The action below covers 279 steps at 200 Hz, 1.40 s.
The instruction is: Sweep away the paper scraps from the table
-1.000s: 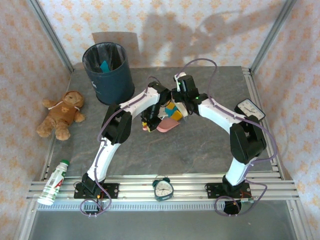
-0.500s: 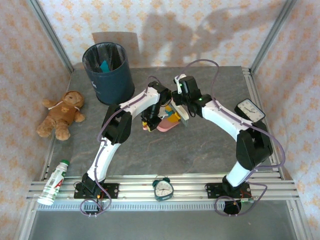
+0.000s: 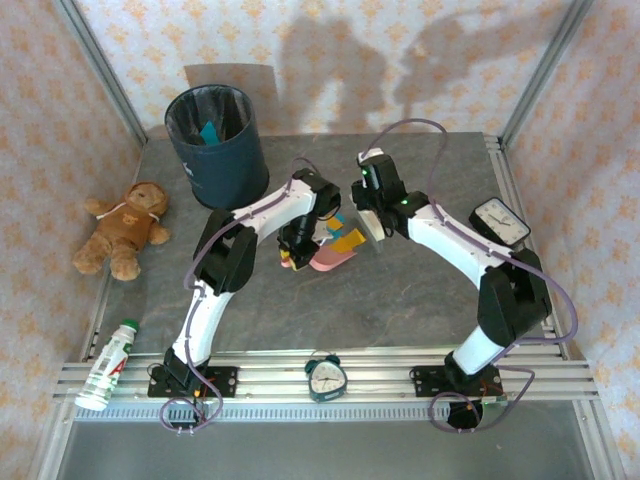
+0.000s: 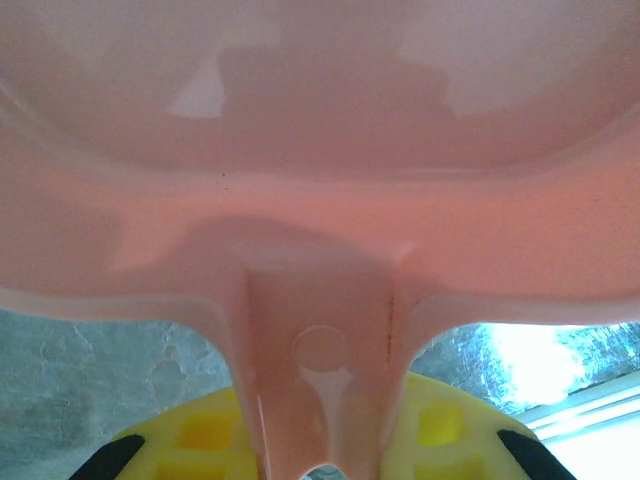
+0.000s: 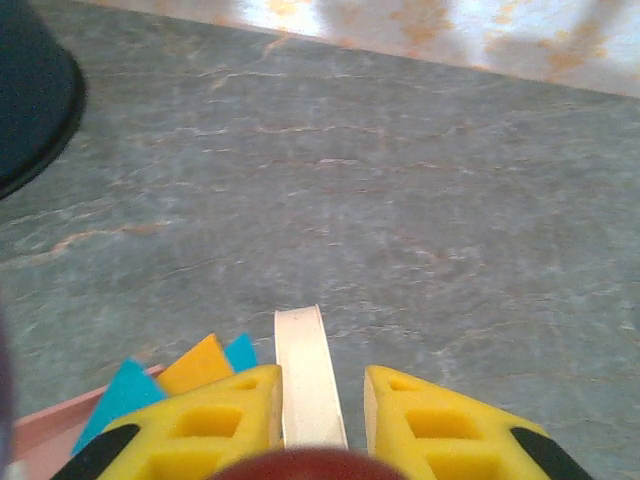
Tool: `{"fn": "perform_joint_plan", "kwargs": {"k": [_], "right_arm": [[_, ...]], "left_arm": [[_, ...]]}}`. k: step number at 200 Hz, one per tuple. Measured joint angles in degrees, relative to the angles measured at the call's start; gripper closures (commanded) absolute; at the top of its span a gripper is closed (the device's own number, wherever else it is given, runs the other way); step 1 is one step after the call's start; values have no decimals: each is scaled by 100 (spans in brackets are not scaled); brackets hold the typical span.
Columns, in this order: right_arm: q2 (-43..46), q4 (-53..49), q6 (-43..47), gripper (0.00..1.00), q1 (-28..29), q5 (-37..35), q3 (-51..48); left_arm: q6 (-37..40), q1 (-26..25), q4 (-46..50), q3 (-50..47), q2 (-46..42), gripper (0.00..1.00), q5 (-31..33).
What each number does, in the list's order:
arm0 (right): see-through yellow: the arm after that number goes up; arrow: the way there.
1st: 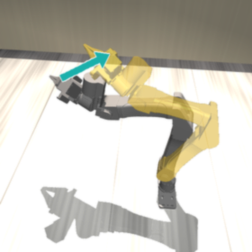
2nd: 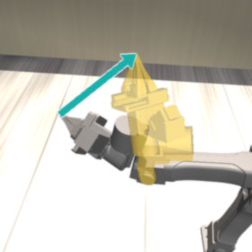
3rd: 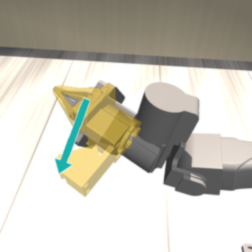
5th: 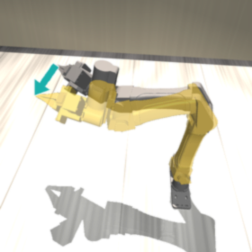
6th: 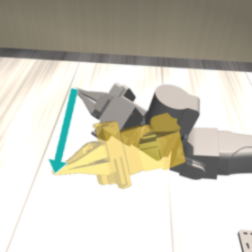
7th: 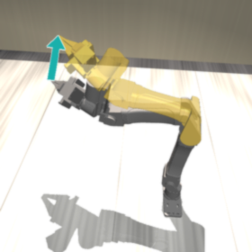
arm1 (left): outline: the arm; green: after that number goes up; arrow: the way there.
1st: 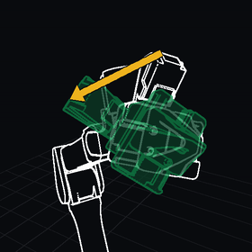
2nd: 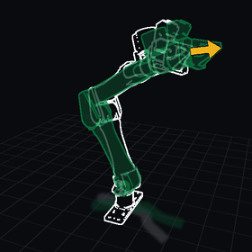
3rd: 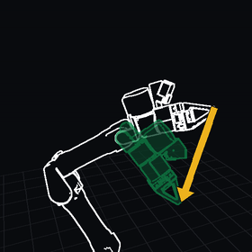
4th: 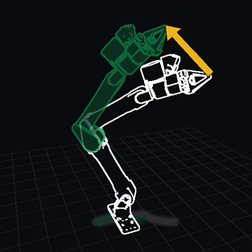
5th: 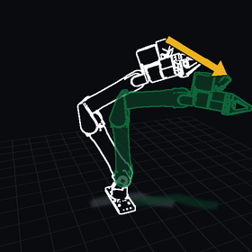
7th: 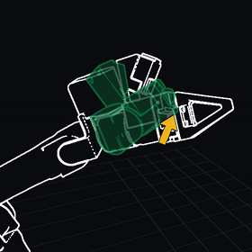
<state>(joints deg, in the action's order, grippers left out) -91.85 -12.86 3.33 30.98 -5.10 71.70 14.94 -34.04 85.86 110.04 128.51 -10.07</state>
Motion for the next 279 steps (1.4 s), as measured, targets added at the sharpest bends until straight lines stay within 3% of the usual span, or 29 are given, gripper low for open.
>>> {"fn": "perform_joint_plan", "kwargs": {"k": [36,76,227,279], "right_arm": [[0,-9,-138,100,0,-595,-2],[0,-175,-225,100,0,-682,-4],[-2,-302,-612,100,289,946,-120],[181,-302,-621,100,284,920,-181]], "left_arm": [[-2,0,-7,-210,-85,100,2],[-15,0,-20,-382,-87,100,4],[-199,0,-85,-208,-39,100,7],[-251,0,-149,-208,-31,100,26]]}}
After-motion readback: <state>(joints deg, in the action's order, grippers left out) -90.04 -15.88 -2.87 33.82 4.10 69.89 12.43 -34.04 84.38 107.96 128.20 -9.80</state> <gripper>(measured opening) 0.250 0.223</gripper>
